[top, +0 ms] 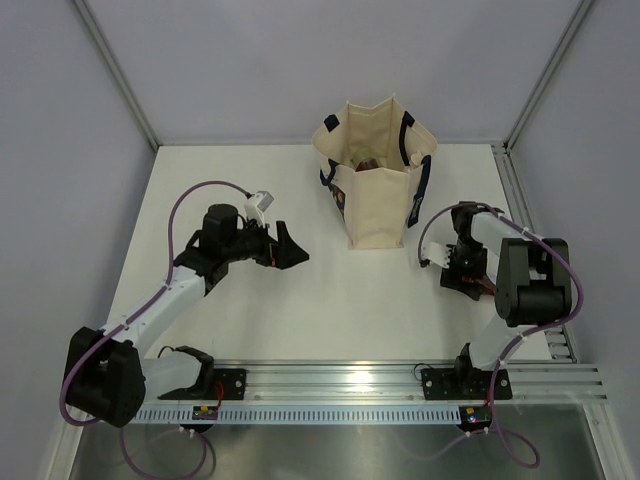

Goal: Place the personal care products into the canvas bag

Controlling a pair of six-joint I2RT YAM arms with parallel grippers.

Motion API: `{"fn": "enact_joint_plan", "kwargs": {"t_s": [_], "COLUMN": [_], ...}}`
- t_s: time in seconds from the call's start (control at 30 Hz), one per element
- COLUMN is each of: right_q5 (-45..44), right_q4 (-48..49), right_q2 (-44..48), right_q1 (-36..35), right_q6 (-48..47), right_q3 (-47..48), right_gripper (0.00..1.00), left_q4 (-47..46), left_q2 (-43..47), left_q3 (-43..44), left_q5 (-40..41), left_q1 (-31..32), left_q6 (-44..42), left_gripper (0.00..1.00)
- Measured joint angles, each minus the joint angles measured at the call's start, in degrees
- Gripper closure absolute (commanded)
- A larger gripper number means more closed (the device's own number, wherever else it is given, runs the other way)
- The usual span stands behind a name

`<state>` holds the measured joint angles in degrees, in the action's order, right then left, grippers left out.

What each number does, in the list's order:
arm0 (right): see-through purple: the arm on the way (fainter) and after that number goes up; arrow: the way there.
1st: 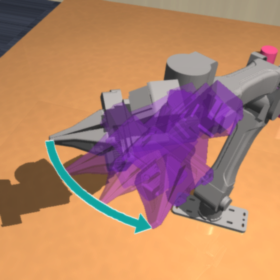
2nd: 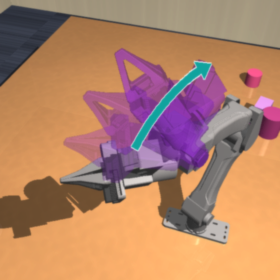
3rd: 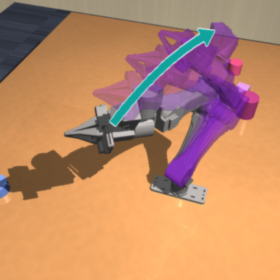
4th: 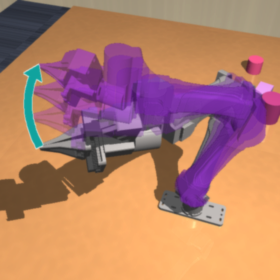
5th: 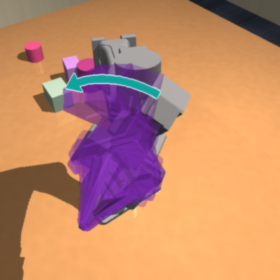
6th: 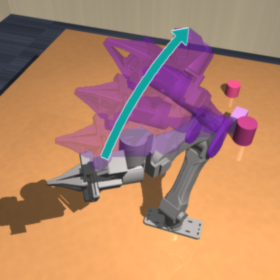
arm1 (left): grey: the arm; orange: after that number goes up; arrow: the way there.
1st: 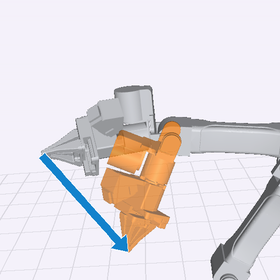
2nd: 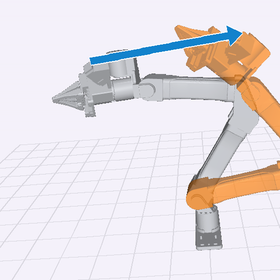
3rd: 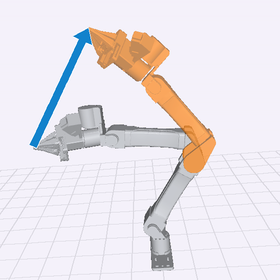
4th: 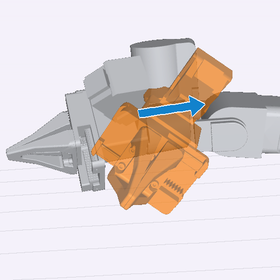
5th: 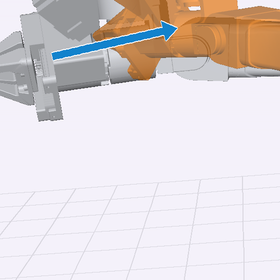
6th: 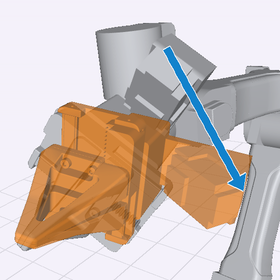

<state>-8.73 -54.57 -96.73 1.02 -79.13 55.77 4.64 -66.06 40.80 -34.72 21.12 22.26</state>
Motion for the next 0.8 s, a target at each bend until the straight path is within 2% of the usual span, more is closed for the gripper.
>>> {"fn": "enact_joint_plan", "kwargs": {"t_s": [0.03,0.13,0.2,0.23,0.5,0.63,0.8], "right_q5": [0.9,4.0,7.0,9.2,30.9,38.8,46.6], "right_q4": [0.2,-0.7,-3.2,-4.9,-15.6,-17.8,-19.3], "right_q2": [-1.2,-2.6,-3.5,-4.1,-9.5,-12.1,-14.1], "right_q1": [0.0,0.0,-0.5,-0.8,-2.4,-2.4,-2.4], "right_q6": [1.8,5.9,8.8,10.4,21.9,26.0,29.5], "right_q3": [2.2,6.8,10.3,12.3,31.5,35.5,36.2], "right_gripper": [0.69,0.8,0.97,1.0,1.0,1.0,1.0], "left_q4": [0.0,0.0,0.0,0.0,0.4,0.3,-1.5], "left_q2": [0.0,-0.1,-0.1,-0.1,-0.1,-0.1,-0.1], "left_q3": [0.1,0.3,0.3,0.3,0.7,1.1,1.1], "left_q5": [0.0,0.0,0.0,0.0,0.0,0.0,-0.2], "left_q1": [0.0,0.0,0.0,0.0,0.0,0.0,0.5], "left_q6": [0.0,0.0,0.0,0.0,0.2,0.9,3.5], "left_gripper": [0.01,0.01,0.01,0.01,0.01,0.01,0.01]}}
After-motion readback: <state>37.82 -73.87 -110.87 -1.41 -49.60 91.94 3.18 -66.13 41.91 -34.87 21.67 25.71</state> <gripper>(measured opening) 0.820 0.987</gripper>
